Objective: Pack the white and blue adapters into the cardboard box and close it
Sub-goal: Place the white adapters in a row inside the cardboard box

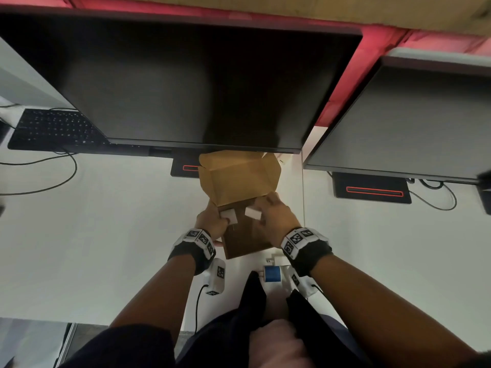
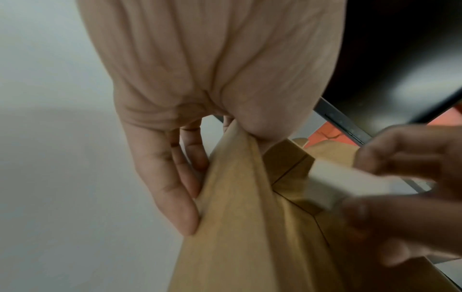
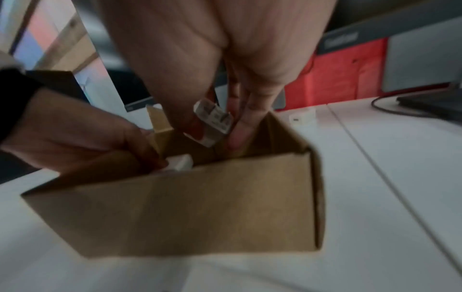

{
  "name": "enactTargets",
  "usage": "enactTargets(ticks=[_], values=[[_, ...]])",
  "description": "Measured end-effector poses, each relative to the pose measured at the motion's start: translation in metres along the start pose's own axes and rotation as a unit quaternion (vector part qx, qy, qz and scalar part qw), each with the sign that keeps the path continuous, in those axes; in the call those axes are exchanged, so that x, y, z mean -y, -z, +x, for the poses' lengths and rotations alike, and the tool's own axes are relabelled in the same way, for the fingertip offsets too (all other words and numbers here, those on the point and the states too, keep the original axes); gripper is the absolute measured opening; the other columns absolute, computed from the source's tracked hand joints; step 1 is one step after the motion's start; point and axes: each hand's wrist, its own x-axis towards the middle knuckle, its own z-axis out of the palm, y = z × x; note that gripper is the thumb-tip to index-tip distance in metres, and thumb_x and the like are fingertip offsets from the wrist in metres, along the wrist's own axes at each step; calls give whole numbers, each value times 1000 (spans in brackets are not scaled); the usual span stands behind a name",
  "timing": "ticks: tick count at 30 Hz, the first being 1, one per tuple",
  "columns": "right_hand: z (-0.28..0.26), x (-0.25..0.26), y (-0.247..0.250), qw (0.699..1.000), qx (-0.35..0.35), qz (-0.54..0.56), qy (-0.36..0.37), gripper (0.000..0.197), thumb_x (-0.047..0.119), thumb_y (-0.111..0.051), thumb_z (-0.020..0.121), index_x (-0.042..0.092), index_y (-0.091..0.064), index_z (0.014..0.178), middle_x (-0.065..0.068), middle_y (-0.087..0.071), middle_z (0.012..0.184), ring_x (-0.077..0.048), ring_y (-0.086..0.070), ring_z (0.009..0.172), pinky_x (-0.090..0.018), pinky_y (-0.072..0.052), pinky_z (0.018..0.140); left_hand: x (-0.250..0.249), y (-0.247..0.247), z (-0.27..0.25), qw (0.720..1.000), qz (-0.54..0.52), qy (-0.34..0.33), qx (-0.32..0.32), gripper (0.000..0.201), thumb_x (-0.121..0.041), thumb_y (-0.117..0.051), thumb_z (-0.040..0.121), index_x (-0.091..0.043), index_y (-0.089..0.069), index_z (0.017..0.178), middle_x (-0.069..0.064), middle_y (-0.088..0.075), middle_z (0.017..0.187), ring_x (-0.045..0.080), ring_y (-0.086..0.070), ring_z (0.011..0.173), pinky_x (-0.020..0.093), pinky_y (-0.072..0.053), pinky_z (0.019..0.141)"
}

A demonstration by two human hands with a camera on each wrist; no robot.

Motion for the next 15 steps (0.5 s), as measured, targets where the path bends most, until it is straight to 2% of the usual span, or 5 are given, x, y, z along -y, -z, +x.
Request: enactTargets(ticks=[4, 7, 11, 13, 15], values=[[13, 8, -18, 998, 31, -40, -22, 30, 12, -62, 89, 18, -52, 117, -11, -49, 132, -34, -66, 94, -47, -57, 84, 1, 1, 1, 1000, -6, -2, 2, 59, -9, -51, 90, -43, -38, 137, 6, -66, 114, 32, -69, 99, 53, -67, 68], [17, 12, -31, 997, 59, -39, -14, 35, 16, -63, 88, 18, -54, 122, -10, -46, 137, -35, -63, 103, -45, -55, 88, 1, 1, 2, 1000, -8, -8, 4, 57, -7, -50, 89, -38, -39, 136, 6, -65, 112, 33, -68, 100, 55, -66, 71], [13, 10, -37, 995, 92, -33, -1, 35, 18, -62, 90, 18, -58, 125, -8, -52, 134, -32, -64, 104, -42, -55, 89, 4, 0, 5, 1000, 2, -17, -4, 54, -8, -52, 90, -35, -39, 136, 8, -65, 112, 34, -69, 100, 54, -66, 67], [8, 4, -36, 994, 106, -35, 15, 44, 20, -62, 90, 23, -52, 133, -7, -50, 137, -32, -59, 112, -42, -53, 93, 7, -2, 6, 1000, -10, -5, -16, 51, -15, -56, 90, -36, -40, 134, 6, -65, 111, 33, -70, 100, 54, -66, 68], [4, 1, -35, 991, 119, -41, 44, 55, 19, -63, 86, 32, -44, 137, -5, -43, 142, -35, -50, 121, -47, -50, 99, 8, -6, 6, 998, -30, 9, -48, 55, -32, -67, 81, -37, -44, 131, 5, -67, 111, 33, -71, 99, 53, -66, 72]])
